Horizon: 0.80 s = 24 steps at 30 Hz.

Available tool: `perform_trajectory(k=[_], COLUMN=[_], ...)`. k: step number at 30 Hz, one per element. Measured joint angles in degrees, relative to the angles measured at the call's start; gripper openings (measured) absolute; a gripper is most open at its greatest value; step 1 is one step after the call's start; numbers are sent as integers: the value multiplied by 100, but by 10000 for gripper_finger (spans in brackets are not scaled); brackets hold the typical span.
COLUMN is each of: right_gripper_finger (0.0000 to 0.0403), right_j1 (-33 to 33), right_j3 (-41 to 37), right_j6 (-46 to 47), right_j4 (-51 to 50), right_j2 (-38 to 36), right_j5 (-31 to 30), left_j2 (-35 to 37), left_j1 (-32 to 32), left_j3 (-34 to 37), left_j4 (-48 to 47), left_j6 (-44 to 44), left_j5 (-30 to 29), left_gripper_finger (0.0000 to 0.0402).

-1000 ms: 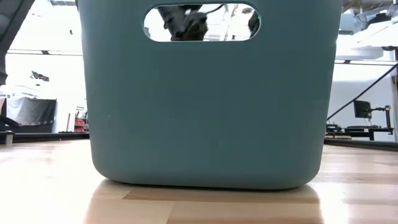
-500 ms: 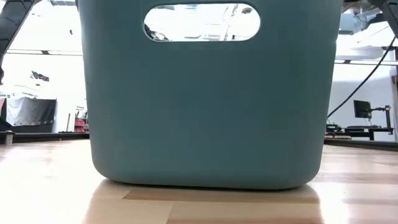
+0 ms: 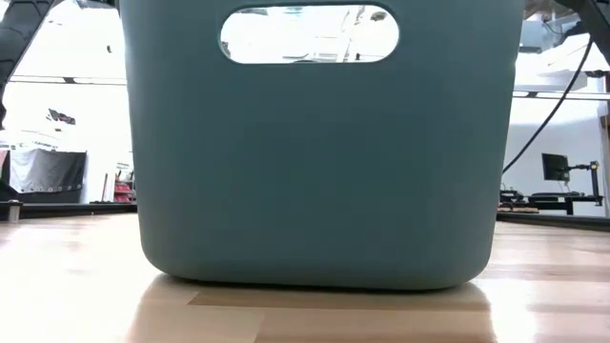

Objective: Sort popcorn bags into baskets
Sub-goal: Put the red popcorn pack into the blue container

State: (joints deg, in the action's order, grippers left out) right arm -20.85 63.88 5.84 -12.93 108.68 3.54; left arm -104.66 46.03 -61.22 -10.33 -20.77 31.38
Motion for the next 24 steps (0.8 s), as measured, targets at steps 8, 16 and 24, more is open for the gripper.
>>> perform_trajectory(k=[8, 16, 24], right_gripper_finger=[107, 107, 107], right_j1=[60, 91, 91], right_j3=[7, 16, 2], right_j6=[163, 167, 184], right_j4=[319, 518, 724], right_j2=[292, 402, 389], right_j5=[2, 81, 112], left_j2=[-9, -25, -39], left_j1=[-212, -431, -618], left_j3=[583, 1007, 1077], left_j4=[41, 1034, 1337], left_j6=[-376, -1038, -1099], left_j5=[-77, -200, -306], left_gripper_finger=[195, 195, 175])
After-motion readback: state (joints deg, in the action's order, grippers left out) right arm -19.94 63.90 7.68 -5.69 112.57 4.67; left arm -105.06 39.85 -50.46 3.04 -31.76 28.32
